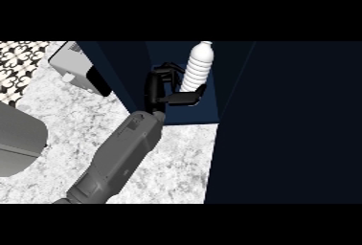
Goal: Pick up the bottled water, place it into the cabinet and close the cabinet
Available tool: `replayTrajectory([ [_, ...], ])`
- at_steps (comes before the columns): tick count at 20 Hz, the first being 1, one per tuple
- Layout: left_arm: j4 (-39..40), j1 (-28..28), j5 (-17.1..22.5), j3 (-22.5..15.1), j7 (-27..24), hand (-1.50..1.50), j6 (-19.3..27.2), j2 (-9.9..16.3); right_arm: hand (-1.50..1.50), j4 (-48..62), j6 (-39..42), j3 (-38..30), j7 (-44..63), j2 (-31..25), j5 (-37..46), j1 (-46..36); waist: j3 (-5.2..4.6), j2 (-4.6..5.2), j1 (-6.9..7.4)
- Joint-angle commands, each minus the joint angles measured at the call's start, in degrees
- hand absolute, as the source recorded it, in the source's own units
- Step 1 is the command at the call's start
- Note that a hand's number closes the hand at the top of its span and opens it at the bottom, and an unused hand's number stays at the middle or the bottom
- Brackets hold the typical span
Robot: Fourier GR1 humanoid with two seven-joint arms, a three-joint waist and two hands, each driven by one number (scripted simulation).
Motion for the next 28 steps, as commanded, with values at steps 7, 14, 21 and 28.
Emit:
replayTrajectory([
  [7, 17.7, -9.2, -0.7, 4.1, -5.2, 1.5, 2.3, 0.0, -1.5, -4.1, 0.6, -0.5, -0.4, -0.4, -0.9, 2.5, 0.0, 0.3, -0.37],
  [14, 25.4, -13.2, -1.5, 5.6, -9.2, 1.5, 2.9, 0.0, -1.5, -0.6, 3.4, -3.2, -5.0, -1.3, -3.4, 3.3, 0.02, 0.75, -1.16],
  [21, 29.8, -15.5, -2.2, 6.5, -9.7, -1.5, 1.2, 1.2, -1.5, -2.7, 4.8, -3.1, -5.6, -2.2, -4.9, 5.4, 0.03, 0.91, -2.0],
  [28, 29.7, -15.7, -1.1, 8.5, -12.7, -1.5, 0.7, 0.0, -1.5, -4.0, 4.5, -3.0, -2.5, -1.0, -4.0, 2.2, -0.07, 1.11, -2.08],
])
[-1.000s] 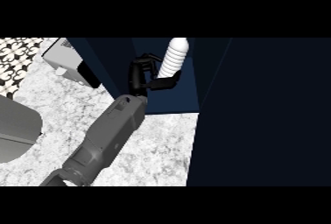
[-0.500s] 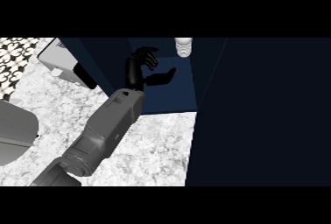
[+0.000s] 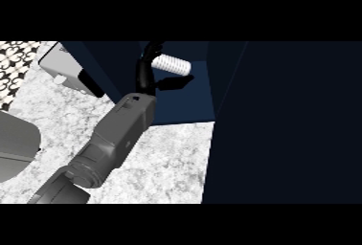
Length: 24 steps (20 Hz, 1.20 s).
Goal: Pick up the bottled water, place it into the cabinet and close the cabinet
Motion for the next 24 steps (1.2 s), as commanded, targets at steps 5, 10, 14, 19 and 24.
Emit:
replayTrajectory([
  [5, 1.8, -0.4, -0.2, 1.6, -2.8, -1.5, -3.7, 0.0, -1.5, -3.5, -1.5, 4.8, 2.0, 2.0, 2.7, 1.0, -0.08, -0.06, 0.02],
  [10, 0.8, -1.3, -0.8, 1.0, -1.9, -1.5, -3.9, -0.4, -1.5, -0.7, -0.1, 0.8, 0.4, 1.8, -1.4, -0.2, 0.01, -0.04, -0.29],
  [14, -1.3, -2.7, 0.5, 2.5, -3.9, -1.5, -10.6, -0.4, -1.5, -3.7, 1.2, -1.0, 1.3, -0.1, -2.3, 1.5, -0.01, 0.01, -0.73],
  [19, -4.8, -1.3, 1.8, 2.4, -4.2, -1.5, -21.4, -0.4, -1.5, -0.9, 2.7, -2.8, -2.0, -0.6, -2.4, 2.5, 0.06, -0.49, 0.31],
  [24, -11.9, 1.6, 4.1, 0.0, 0.3, -1.5, -23.5, -0.4, -1.5, -2.6, 1.4, -3.2, 2.4, 0.4, -1.2, 0.5, 0.05, -1.31, 2.49],
])
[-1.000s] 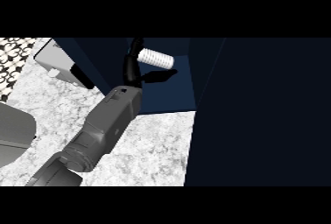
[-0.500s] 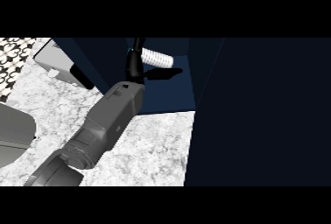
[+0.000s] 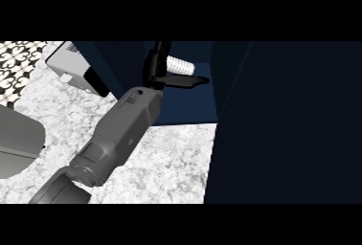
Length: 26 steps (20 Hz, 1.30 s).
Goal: Pick up the bottled water, place it into the cabinet and close the cabinet
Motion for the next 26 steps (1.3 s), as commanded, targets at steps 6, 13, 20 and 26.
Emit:
replayTrajectory([
  [6, -18.8, 11.4, 3.9, -6.4, 5.4, -1.5, 0.2, 0.0, -1.5, -5.8, -1.2, 1.8, 5.3, 0.2, 2.4, 0.7, 0.01, -1.19, 3.08],
  [13, -35.6, 27.1, 1.5, -10.4, 7.7, 1.5, 2.5, 0.9, -1.5, -6.9, 0.6, 2.1, 1.1, -2.6, 4.5, 4.6, 0.04, -1.18, 3.22],
  [20, -55.8, 40.9, -0.6, -16.9, 15.0, 1.5, 5.7, 6.2, 1.5, -5.3, 5.9, 4.5, 7.3, -9.0, 4.4, 0.0, 0.02, -1.33, 4.2],
  [26, -73.4, 54.7, -1.4, -17.6, 16.5, 1.5, 6.7, 15.1, 1.5, -5.2, 4.8, 11.8, 16.4, -6.0, 2.7, -5.1, -0.03, -1.06, 4.66],
])
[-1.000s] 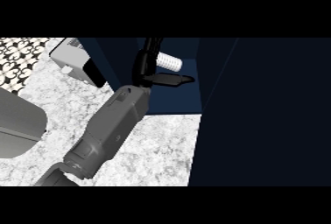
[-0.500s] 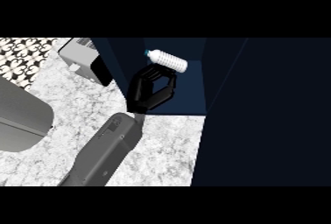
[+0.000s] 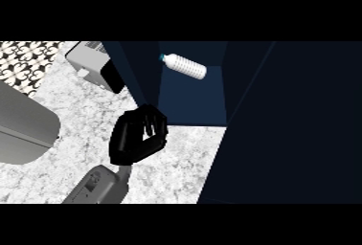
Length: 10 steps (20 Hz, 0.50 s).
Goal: Pick up the bottled water, place it into the cabinet and close the cabinet
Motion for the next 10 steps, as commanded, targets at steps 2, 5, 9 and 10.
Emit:
replayTrajectory([
  [2, -13.9, 10.3, -0.7, -0.2, 2.7, 1.5, 0.8, 6.8, 1.5, -6.6, -0.8, 8.2, 8.6, 2.4, 1.8, -0.7, -0.06, 0.11, -0.38],
  [5, -16.8, 14.8, -0.3, 2.4, 1.0, 1.5, -2.4, 10.0, 1.5, -2.4, -2.0, 13.4, 8.6, 6.4, 7.0, -5.0, -0.06, 0.27, -0.89],
  [9, -22.8, 23.9, -0.9, 1.3, -1.4, 1.5, -2.1, 11.7, 1.5, 0.0, -4.5, 18.1, 15.4, 12.1, 7.8, -11.4, -0.13, 0.19, -0.33],
  [10, -21.3, 22.6, -0.9, 1.4, -1.6, 1.5, -1.9, 10.0, 1.5, 4.8, -4.3, 19.4, 14.9, 14.9, 8.9, -15.1, -0.14, 0.33, -0.44],
])
